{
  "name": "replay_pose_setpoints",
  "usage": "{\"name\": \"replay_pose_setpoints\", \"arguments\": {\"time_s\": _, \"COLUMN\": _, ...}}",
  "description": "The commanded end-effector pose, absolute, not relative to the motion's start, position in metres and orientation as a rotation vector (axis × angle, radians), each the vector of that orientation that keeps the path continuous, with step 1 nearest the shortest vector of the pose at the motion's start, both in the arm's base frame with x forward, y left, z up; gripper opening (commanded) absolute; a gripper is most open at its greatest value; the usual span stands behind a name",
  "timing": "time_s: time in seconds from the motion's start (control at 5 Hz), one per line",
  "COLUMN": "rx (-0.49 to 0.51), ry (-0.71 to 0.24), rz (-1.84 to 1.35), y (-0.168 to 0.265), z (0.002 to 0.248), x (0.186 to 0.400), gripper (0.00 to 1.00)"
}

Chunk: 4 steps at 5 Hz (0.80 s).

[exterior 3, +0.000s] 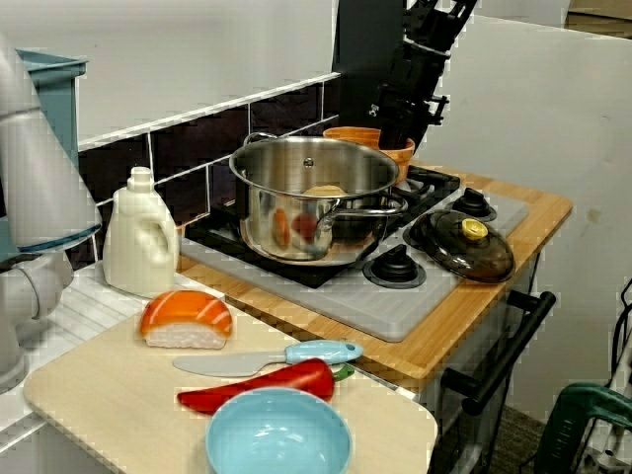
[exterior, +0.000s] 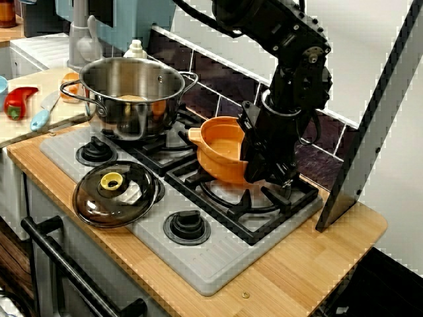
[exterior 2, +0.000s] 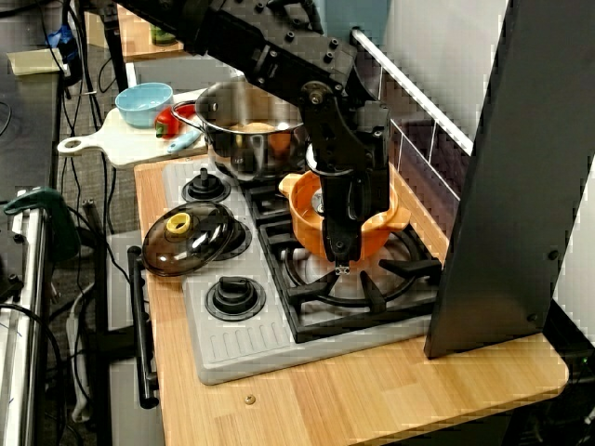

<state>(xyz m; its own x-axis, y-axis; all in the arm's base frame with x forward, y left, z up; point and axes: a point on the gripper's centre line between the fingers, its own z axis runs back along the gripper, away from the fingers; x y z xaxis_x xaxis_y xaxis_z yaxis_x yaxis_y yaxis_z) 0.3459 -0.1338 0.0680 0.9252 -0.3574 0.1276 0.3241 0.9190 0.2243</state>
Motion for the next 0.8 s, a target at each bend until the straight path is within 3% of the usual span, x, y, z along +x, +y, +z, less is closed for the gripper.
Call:
{"name": "replay_pose_setpoints", "arguments": {"time_s": 0.0, "rx": 0.176, "ry": -0.228, "rz": -0.341, "y": -0.127, "z": 0.094, "x": 0.345, "gripper": 0.00}}
{"name": "replay_pose_setpoints", "arguments": {"time_s": 0.6, "rx": 0.123, "ry": -0.233, "rz": -0.339, "y": -0.125, "z": 0.120, "x": 0.328, "gripper": 0.00}}
